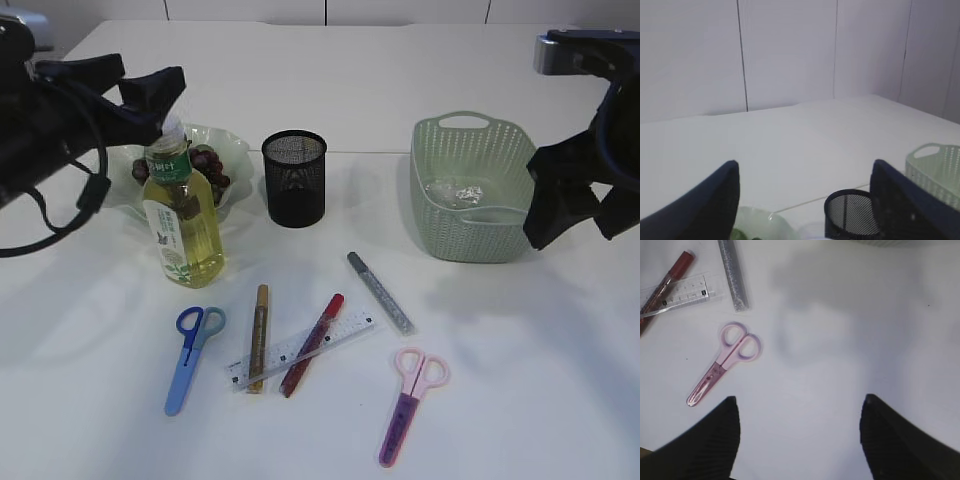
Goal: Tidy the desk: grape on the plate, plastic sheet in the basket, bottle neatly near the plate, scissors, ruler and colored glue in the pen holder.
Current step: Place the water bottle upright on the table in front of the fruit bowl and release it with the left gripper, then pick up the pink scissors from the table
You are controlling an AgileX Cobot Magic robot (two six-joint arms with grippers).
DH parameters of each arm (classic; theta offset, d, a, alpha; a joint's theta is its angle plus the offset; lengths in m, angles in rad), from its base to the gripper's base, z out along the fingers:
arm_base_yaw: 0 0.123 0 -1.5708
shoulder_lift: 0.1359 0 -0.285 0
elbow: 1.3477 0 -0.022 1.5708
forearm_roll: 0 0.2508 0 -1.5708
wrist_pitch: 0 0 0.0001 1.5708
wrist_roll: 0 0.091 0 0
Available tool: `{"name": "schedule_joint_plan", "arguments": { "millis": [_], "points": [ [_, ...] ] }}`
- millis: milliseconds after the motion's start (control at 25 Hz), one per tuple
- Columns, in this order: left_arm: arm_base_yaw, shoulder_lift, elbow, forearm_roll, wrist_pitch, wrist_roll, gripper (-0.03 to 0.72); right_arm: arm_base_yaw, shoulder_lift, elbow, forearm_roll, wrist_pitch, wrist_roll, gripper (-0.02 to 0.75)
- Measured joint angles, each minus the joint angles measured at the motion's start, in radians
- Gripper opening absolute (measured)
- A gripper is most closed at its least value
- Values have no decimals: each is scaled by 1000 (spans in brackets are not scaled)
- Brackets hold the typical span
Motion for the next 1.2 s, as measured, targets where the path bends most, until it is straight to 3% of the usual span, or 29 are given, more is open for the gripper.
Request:
{"name": "schedule_joint_plan", "arguments": {
  "millis": [360,640,960,1080,1200],
  "points": [
    [52,-240,2,-13,530,-65,585,0,0,0,11,2,0,577],
    [53,-385,4,-167,1092,-79,532,0,0,0,26,11,0,577],
    [53,-419,2,-193,1624,-54,516,4,0,0,53,48,0,577],
    [53,-422,1,-212,1758,28,515,44,0,0,53,53,3,577],
    [53,-422,1,-247,1841,68,515,144,0,0,29,29,45,577]
  ]
}}
